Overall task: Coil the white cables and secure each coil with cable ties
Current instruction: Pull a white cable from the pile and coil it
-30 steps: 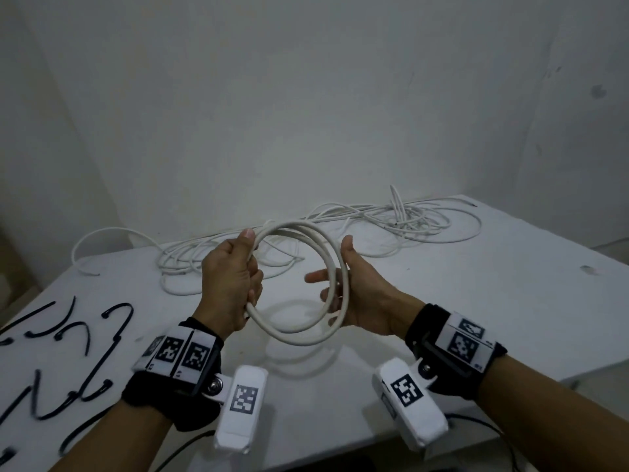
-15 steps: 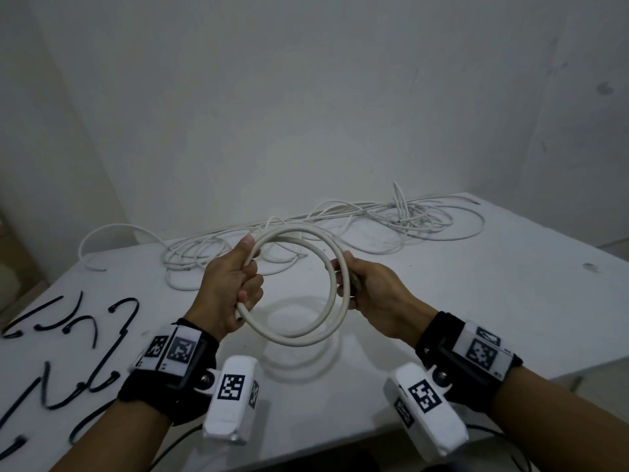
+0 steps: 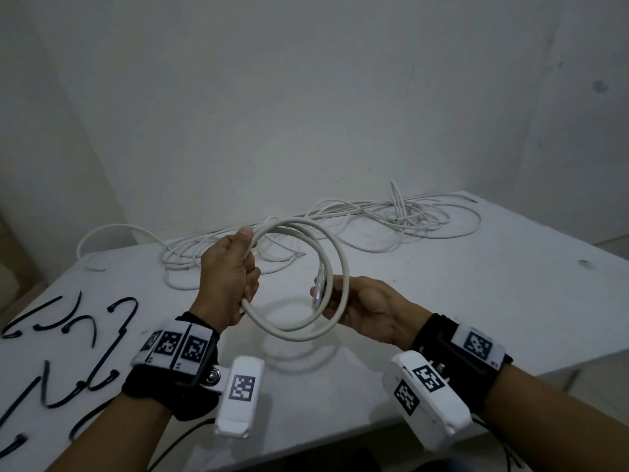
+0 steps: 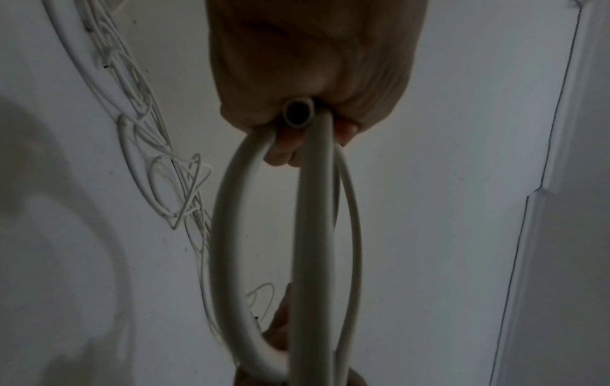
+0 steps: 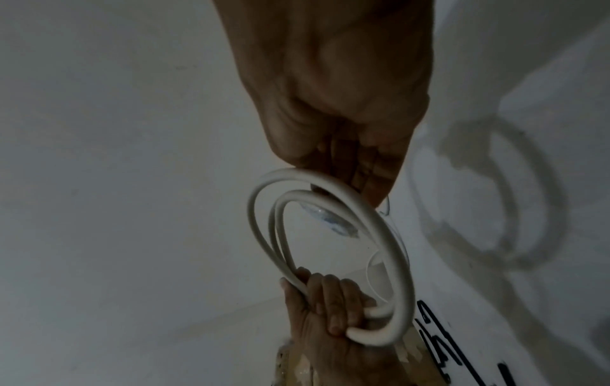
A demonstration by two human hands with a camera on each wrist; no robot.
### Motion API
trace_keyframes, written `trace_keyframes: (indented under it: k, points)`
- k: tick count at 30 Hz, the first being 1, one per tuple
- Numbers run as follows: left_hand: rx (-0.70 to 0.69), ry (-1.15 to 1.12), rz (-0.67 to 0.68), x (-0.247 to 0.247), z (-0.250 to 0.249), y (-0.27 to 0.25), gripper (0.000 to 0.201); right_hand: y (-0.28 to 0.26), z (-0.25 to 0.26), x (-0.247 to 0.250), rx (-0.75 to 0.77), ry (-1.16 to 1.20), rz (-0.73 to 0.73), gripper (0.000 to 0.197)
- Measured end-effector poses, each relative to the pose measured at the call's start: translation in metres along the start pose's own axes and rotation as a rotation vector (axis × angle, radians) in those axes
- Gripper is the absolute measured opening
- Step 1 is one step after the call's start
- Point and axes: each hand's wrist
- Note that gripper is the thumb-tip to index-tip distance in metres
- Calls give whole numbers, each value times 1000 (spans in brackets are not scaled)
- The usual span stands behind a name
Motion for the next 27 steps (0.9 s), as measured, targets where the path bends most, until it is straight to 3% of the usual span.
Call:
trace_keyframes:
  k: [2,4,6,9,12,15,19,24,27]
  points:
    - [-35,21,-41,1,1,1,29,-2,4,-1,-17,28,0,37]
    - [-70,49,-85,2,3,3,32,0,9,2,-31,7,16,69]
    - [-90,56,-103,2,6,3,33,0,11,0,-20,-81,39,80]
    - [-62,40,-62,-2,7,2,31,4,8,-9,91,-236,-68,48]
    - [-27,73,16,-4,4,-1,36,9,5,-14,102,-125,-106,24]
    - [-59,131,71,-1,3,-2,26,10,6,-17,5,162,-7,25]
    - [-116,194,84,0,12,-10,20,16,7,-20,67,217,-95,33]
    - [-153,343,86,5,15,-23,45,20,-1,-24,120,274,-171,34]
    - [-120,361,129,10,11,-22,47,20,-7,-24,139,258,-210,32]
Point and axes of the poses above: each hand's wrist, its own y-axis towards the middle knuckle, its own x-axis out of the back of the hand, z = x × y, and after that the axes turned 4 degrees about -x, right-handed
